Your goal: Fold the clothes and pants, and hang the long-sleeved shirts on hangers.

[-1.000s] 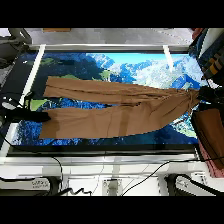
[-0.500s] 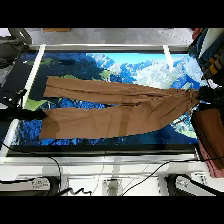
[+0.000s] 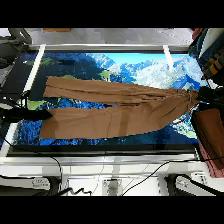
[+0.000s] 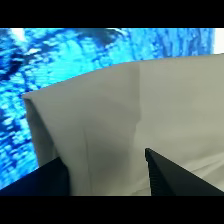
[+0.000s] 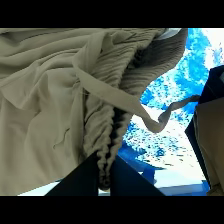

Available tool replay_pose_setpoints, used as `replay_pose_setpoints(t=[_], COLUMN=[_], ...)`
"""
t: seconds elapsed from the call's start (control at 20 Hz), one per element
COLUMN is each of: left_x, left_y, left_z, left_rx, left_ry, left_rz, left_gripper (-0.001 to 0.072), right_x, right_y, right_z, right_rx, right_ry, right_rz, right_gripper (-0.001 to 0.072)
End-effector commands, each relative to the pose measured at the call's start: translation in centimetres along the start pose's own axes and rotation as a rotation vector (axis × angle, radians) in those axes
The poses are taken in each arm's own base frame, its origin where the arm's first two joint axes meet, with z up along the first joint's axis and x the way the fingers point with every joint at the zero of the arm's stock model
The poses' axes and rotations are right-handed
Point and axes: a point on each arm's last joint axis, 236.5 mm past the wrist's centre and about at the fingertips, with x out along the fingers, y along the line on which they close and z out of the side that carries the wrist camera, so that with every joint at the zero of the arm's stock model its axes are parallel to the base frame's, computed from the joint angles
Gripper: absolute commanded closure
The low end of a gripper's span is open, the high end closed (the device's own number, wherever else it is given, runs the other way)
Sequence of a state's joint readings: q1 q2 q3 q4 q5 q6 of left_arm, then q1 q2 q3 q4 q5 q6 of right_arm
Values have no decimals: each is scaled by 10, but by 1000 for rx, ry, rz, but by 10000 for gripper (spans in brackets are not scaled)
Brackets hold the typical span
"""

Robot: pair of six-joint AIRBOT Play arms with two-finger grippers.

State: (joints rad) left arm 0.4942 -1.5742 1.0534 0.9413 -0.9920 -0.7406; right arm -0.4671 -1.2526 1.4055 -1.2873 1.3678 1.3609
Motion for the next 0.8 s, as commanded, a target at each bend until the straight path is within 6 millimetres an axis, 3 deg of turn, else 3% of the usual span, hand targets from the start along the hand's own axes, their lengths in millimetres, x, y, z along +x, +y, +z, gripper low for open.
replay_pose_setpoints(t=[0.0, 0.3, 0.35, 0.45, 0.5, 0.65, 0.7, 0.75], left_x=[6, 1, 1, 0, 0, -3, -7, -13], left_y=[-9, -8, -5, -2, -2, -3, -5, -6], left_z=[-8, -43, -47, -51, -50, -48, -45, -40], left_rx=[2, 117, 129, 138, 135, 137, 144, 154], left_ry=[35, 181, 200, 217, 213, 204, 194, 179], left_rz=[-41, -48, -38, -28, -30, -28, -21, -12], left_gripper=[249, 249, 280, 553, 596, 600, 694, 694], right_x=[0, 0, 0, 0, 0, 0, 0, 0], right_y=[0, 0, 0, 0, 0, 1, 1, 1], right_z=[0, 0, 0, 0, 0, 0, 0, 0], right_rx=[0, -1, -1, 0, 0, 0, 0, 0], right_ry=[0, 0, 0, 1, 1, 1, 1, 0], right_rz=[1, 0, 0, 1, 1, 2, 2, 1], right_gripper=[674, 674, 674, 674, 674, 674, 674, 674])
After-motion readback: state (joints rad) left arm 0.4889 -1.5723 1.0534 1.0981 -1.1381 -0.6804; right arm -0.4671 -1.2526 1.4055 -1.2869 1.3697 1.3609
